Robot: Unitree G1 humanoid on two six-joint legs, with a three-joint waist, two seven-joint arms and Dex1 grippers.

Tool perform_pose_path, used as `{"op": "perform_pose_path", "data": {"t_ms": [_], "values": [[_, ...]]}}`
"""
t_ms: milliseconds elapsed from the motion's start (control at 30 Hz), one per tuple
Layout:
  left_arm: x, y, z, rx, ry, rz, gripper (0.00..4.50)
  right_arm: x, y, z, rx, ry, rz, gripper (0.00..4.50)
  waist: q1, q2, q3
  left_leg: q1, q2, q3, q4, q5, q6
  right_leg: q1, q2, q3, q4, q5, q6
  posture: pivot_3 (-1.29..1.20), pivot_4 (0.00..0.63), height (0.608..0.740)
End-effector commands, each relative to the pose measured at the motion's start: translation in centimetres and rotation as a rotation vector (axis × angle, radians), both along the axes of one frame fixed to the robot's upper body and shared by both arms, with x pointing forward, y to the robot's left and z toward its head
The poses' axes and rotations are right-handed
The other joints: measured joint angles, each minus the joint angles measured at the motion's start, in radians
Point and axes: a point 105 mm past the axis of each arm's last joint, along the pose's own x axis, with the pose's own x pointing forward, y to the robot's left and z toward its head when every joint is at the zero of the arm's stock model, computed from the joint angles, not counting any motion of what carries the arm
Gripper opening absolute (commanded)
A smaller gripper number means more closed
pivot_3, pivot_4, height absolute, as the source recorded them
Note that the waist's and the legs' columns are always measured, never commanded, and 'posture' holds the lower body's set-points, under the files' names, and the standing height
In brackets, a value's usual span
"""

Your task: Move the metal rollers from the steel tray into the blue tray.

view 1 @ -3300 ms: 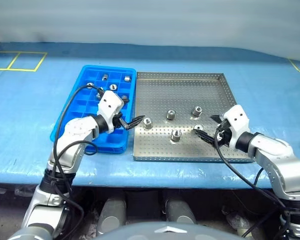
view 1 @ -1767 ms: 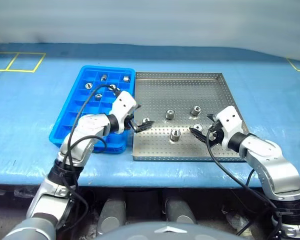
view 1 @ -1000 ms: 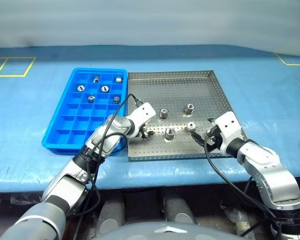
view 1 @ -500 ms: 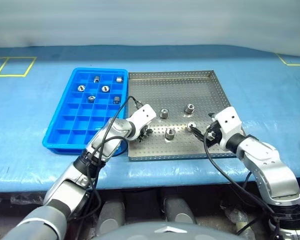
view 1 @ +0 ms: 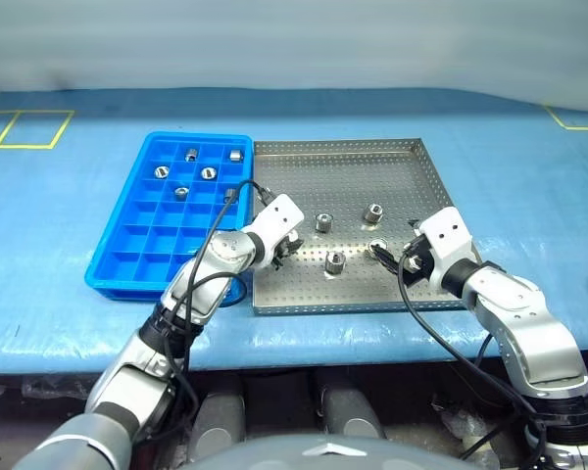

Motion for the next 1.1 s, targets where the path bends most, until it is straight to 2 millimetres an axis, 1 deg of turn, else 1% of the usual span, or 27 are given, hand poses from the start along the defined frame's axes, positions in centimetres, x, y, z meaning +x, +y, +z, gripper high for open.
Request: {"op": "perform_pose_path", "data": {"t_ms": [33, 167, 267, 333, 367, 467, 567, 667, 767, 833, 1033, 1100], "values": [[0.1, 0.0, 3.7, -0.179, -0.162, 0.019, 2.04, 0.0, 0.0, 0.7, -0.012, -0.03, -0.001, 4.5, 0.002, 0.0, 0.0, 0.0, 0.0, 0.0, 0.0, 0.0, 0.0, 0.0, 0.0, 0.0, 0.0, 0.0, 0.0, -0.03, 0.15, 0.74], [0.3, 1.0, 4.0, -0.241, -0.194, 0.09, 2.04, 0.0, -0.1, 0.6, -0.017, -0.029, -0.003, 4.5, 0.001, 0.0, 0.0, 0.0, 0.0, 0.0, 0.001, 0.0, 0.0, 0.0, 0.0, 0.0, 0.0, 0.0, 0.0, -0.03, 0.15, 0.74], [1.0, 3.0, 4.8, -0.312, -0.223, 0.209, 2.04, 0.1, -0.1, 0.6, -0.02, -0.03, -0.006, 4.5, 0.001, 0.0, 0.0, 0.001, 0.0, 0.0, 0.001, 0.0, 0.0, 0.0, 0.0, 0.001, 0.0, 0.0, 0.0, -0.02, 0.15, 0.74], [1.9, 5.2, 5.1, -0.332, -0.234, 0.346, 2.04, 0.1, -0.1, 0.6, -0.02, -0.029, -0.005, 4.5, 0.003, 0.0, 0.0, 0.0, 0.0, 0.0, 0.001, 0.0, 0.0, 0.0, 0.0, 0.001, 0.0, 0.0, 0.001, -0.01, 0.15, 0.74], [2.4, 6.6, 5.3, -0.336, -0.245, 0.432, 2.04, 0.1, 0.0, 0.5, -0.019, -0.028, -0.002, 4.5, 0.003, 0.0, 0.0, 0.0, 0.0, 0.0, 0.001, 0.0, 0.0, 0.001, 0.0, 0.001, 0.0, 0.0, 0.001, -0.01, 0.15, 0.74], [3.3, 11.6, 5.0, -0.241, -0.295, 0.721, 2.04, 0.2, 0.2, 0.4, -0.013, -0.025, 0.002, 4.5, 0.002, 0.0, 0.0, 0.001, 0.0, 0.0, 0.001, 0.0, 0.0, 0.001, 0.0, 0.001, 0.0, 0.001, 0.001, 0.0, 0.15, 0.74], [3.1, 16.1, 5.1, -0.196, -0.327, 0.988, 2.04, 0.2, 0.4, 0.2, 0.005, -0.022, -0.002, 4.5, 0.005, 0.0, 0.0, 0.0, 0.0, 0.0, 0.001, 0.0, 0.0, 0.001, 0.0, 0.0, 0.0, 0.001, 0.001, 0.01, 0.15, 0.74], [2.6, 18.7, 5.3, -0.145, -0.356, 1.165, 2.04, 0.1, 0.5, 0.0, 0.013, -0.018, -0.005, 4.5, 0.008, 0.0, 0.0, 0.0, -0.001, 0.0, 0.001, 0.0, 0.0, 0.001, 0.0, 0.0, 0.0, 0.001, 0.002, 0.01, 0.15, 0.74], [2.6, 19.7, 5.1, -0.129, -0.354, 1.252, 2.04, 0.0, 0.7, -0.2, 0.017, -0.014, -0.006, 4.5, 0.018, 0.0, 0.0, 0.0, -0.001, 0.0, 0.001, 0.0, 0.0, 0.001, 0.0, 0.0, -0.001, 0.001, 0.002, 0.01, 0.15, 0.74], [2.9, 20.0, 4.6, -0.114, -0.331, 1.29, 2.04, -0.1, 0.8, -0.3, 0.028, -0.015, -0.01, 4.5, 0.029, 0.0, 0.0, 0.0, -0.001, 0.0, 0.001, 0.0, 0.0, 0.002, 0.0, 0.0, -0.001, 0.001, 0.002, 0.0, 0.15, 0.74], [3.7, 20.1, 3.5, -0.066, -0.291, 1.323, 2.04, -0.2, 0.4, 0.1, 0.035, -0.035, -0.039, 4.5, 0.028, 0.0, 0.0, 0.0, -0.001, -0.001, 0.001, 0.0, 0.0, 0.002, 0.0, 0.0, -0.002, 0.002, 0.003, -0.02, 0.15, 0.74], [4.0, 20.2, 3.1, -0.053, -0.28, 1.326, 2.51, -0.3, 0.2, 0.2, 0.035, -0.04, -0.05, 4.5, 0.027, 0.0, 0.0, 0.0, -0.001, -0.001, 0.001, 0.0, 0.0, 0.002, 0.0, 0.0, -0.002, 0.002, 0.003, -0.02, 0.15, 0.74]]}}
